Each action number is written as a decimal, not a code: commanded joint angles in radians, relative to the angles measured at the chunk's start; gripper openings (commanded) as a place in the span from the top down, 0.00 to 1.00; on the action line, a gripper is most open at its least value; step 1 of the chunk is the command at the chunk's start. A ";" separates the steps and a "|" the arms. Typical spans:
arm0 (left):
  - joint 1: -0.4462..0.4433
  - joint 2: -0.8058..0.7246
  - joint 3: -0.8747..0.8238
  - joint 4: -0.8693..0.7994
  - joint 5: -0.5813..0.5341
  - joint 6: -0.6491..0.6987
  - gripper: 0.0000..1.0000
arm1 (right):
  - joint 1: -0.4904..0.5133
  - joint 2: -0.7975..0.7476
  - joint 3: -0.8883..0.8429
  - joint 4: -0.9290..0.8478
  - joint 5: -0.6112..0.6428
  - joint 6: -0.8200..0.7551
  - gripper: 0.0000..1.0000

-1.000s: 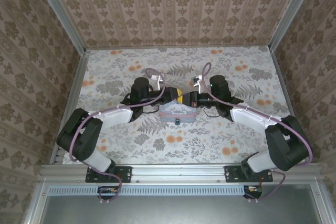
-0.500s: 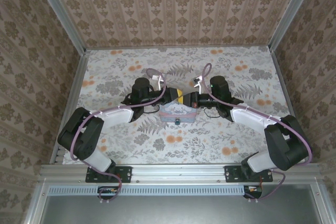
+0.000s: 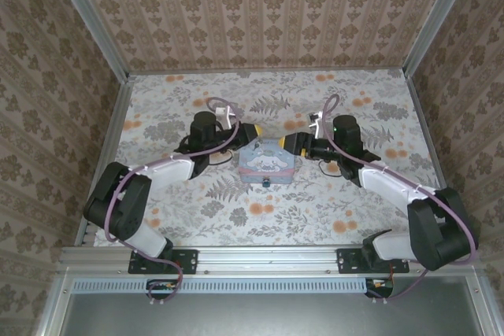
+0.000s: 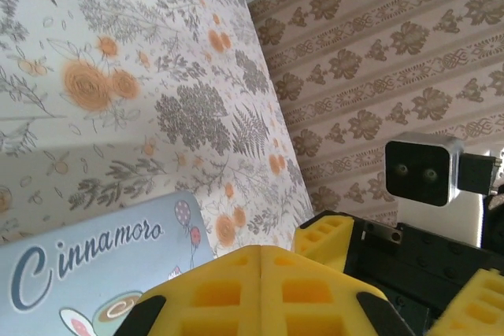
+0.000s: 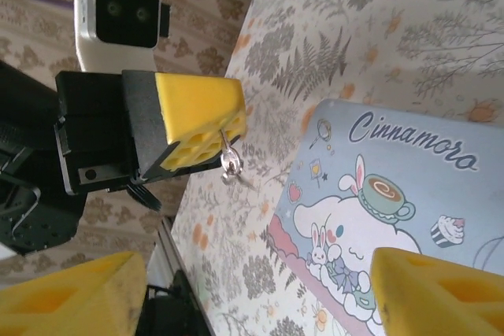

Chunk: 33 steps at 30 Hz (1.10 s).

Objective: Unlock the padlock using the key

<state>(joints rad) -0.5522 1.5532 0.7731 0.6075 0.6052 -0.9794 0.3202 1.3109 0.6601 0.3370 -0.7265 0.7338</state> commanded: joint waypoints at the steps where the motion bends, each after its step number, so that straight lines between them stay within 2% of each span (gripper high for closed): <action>1: 0.010 -0.033 0.064 -0.033 0.008 0.059 1.00 | -0.002 -0.049 -0.011 -0.005 0.114 -0.009 0.09; 2: 0.012 -0.035 0.074 -0.039 0.010 0.066 1.00 | -0.003 -0.054 -0.010 0.006 0.133 -0.001 0.02; 3: 0.015 -0.035 0.085 -0.048 0.008 0.073 1.00 | -0.005 -0.055 -0.008 0.026 0.151 0.012 0.01; 7: 0.021 -0.034 0.120 -0.050 -0.005 0.081 1.00 | -0.011 -0.025 0.004 0.108 0.235 0.115 0.00; 15: 0.024 -0.028 0.162 -0.013 -0.069 0.063 1.00 | -0.013 0.165 0.013 0.518 0.191 0.302 0.01; 24: 0.024 -0.038 0.120 0.120 -0.160 -0.020 1.00 | -0.012 0.388 0.040 0.969 0.113 0.491 0.34; 33: 0.023 -0.038 0.071 0.215 -0.194 -0.085 1.00 | 0.026 0.420 0.100 0.963 0.098 0.477 0.49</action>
<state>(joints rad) -0.5350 1.5425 0.8612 0.7475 0.4320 -1.0290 0.3309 1.7283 0.7250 1.2301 -0.6064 1.2076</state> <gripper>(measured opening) 0.047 0.522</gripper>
